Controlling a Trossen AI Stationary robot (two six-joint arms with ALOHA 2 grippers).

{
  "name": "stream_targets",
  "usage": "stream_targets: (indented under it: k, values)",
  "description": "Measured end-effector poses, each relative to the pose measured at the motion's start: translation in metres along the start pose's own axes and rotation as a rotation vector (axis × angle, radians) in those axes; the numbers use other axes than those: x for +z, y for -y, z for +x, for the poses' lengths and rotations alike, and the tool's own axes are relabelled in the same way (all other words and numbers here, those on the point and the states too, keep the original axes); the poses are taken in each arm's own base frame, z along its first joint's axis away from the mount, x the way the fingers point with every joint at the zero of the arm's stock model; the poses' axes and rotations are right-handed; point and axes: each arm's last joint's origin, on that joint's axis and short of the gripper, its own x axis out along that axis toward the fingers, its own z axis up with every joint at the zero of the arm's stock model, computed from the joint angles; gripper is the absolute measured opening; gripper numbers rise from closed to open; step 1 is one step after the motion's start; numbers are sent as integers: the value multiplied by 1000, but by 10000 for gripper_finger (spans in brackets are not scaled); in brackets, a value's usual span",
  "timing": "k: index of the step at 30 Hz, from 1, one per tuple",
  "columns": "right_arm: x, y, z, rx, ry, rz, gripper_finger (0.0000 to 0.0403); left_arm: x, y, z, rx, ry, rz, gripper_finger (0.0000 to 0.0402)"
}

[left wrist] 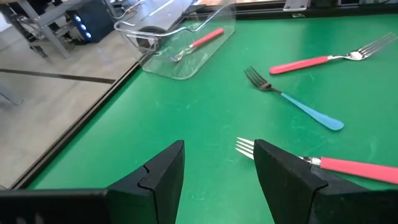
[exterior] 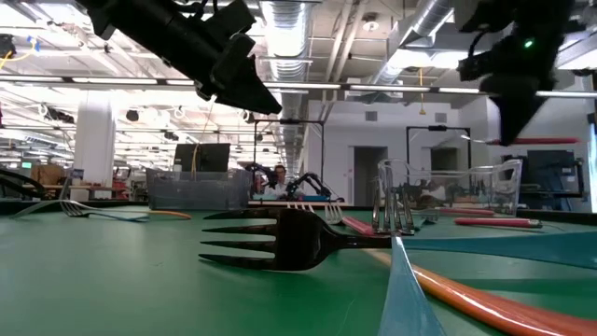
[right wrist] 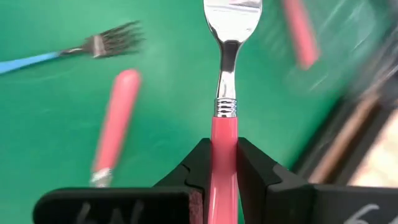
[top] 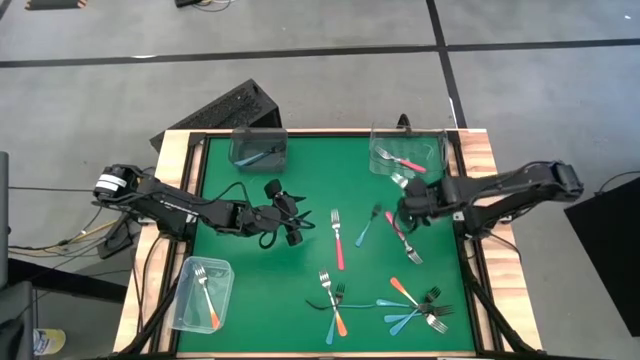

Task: Sort silverware by color (type)
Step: Put the pink fork into the transparent bin

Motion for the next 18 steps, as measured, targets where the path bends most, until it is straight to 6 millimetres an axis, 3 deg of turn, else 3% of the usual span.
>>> stream_targets:
  k: [8, 13, 18]
  values:
    - [38, 29, 18, -207, 120, -360, 71, 1, -4, 3, 10, 6, -41, 181]
    - [63, 54, 36, -248, 136, -405, 71, 1, -4, 3, 8, 3, -65, 181]
    - [73, 76, 54, -207, 117, -391, 81, -1, -4, 3, 9, -16, -80, 181]
